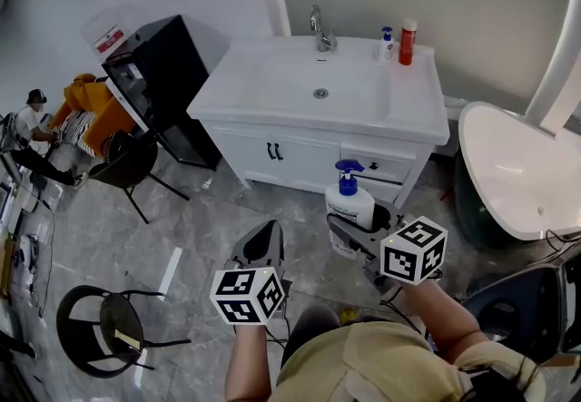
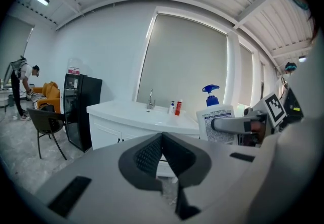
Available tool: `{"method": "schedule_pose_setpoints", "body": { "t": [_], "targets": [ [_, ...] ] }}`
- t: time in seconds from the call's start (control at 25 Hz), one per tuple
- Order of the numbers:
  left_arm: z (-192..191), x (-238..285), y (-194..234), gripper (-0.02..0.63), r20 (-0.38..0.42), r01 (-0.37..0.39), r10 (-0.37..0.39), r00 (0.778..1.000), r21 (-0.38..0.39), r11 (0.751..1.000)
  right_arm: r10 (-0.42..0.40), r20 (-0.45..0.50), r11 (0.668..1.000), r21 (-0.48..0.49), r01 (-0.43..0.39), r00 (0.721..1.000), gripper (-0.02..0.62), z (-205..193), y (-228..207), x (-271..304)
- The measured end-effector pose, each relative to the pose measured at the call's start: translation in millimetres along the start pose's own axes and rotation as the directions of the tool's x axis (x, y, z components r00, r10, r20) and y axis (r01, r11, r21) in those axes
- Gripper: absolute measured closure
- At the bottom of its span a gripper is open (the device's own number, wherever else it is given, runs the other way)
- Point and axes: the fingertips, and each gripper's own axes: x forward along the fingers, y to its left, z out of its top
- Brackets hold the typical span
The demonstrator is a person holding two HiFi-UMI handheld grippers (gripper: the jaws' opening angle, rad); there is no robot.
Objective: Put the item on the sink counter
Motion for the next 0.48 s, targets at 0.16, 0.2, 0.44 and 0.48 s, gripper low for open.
{"method": "schedule_pose_setpoints", "body": {
  "t": [0.16,0.2,0.44,0.48],
  "targets": [
    [3.8,11.3,11.1,0.569,0.005,-0.008,0.008,1.0,-0.012,1.0,0.004,-0.017,1.0,0.003,-0.004,1.0,0.316,-0.5,-6.2,14.6],
    [5.8,15.0,15.7,0.569,0.008,-0.006,0.006,1.0,-0.014,1.0,0.003,-0.022,1.0,0.003,-0.003,1.0,0.316,-0.9,-7.7,20.1],
    [20.6,41.6,38.1,0.569,0.024,0.047,-0.047,0.999,-0.019,0.999,-0.027,-0.036,1.0,-0.004,0.027,0.999,0.316,5.5,-18.8,52.8],
    [24.4,46.5,42.7,0.569,0.026,0.054,-0.054,0.998,-0.018,0.998,-0.029,-0.035,1.0,-0.005,0.029,0.999,0.316,8.0,-19.7,59.1]
  ]
}}
